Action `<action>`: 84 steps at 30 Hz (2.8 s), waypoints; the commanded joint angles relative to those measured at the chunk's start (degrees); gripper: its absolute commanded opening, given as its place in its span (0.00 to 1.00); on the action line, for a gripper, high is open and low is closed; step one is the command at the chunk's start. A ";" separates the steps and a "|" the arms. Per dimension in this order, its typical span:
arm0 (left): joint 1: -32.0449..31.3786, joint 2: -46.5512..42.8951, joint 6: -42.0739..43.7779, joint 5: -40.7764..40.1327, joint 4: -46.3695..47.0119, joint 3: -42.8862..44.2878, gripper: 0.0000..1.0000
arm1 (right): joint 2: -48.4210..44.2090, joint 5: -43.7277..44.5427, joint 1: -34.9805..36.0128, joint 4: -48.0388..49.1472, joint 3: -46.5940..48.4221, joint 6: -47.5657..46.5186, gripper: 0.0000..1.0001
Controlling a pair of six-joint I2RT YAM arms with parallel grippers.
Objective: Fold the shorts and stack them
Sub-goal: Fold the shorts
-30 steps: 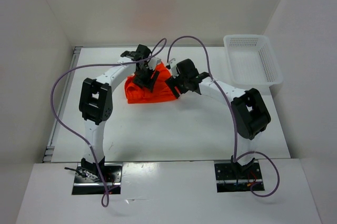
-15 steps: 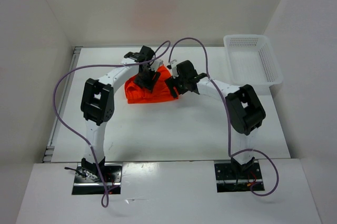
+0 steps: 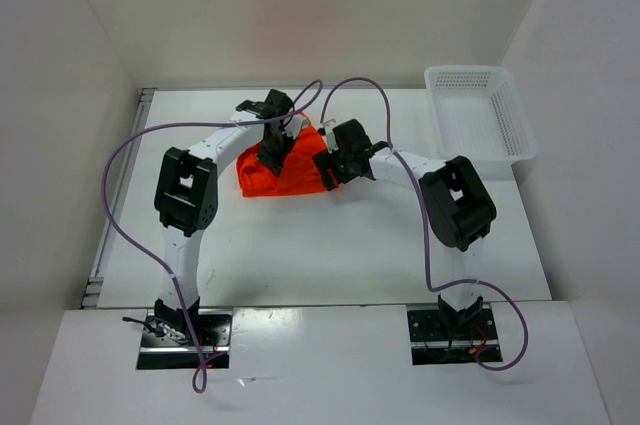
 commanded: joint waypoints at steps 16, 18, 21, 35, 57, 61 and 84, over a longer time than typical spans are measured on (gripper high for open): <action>10.61 -5.73 0.14 13.01 -3.61 7.87 0.00 | 1.68 0.17 -0.22 3.15 -0.32 3.29 0.31; 11.50 -6.87 0.14 13.01 -5.89 10.42 0.00 | 2.20 -0.54 -0.22 3.15 -0.32 3.29 0.16; 13.17 -8.02 0.14 11.35 -9.06 10.43 0.00 | 2.21 -1.06 0.40 3.68 0.38 3.29 0.06; 20.64 -14.96 0.14 8.70 -9.51 -0.56 0.00 | -4.38 18.25 2.68 3.15 3.20 1.01 0.00; 8.60 -11.97 0.14 16.62 -3.70 -5.38 0.42 | -8.95 13.79 9.98 4.82 -7.79 -12.97 0.13; 7.55 -11.45 0.14 17.75 -1.70 -8.46 0.51 | -8.95 13.27 9.98 4.82 -7.79 -12.97 0.13; 3.94 -5.64 0.14 11.86 10.45 -11.63 0.11 | -8.95 11.06 9.98 3.77 -7.79 -10.68 0.32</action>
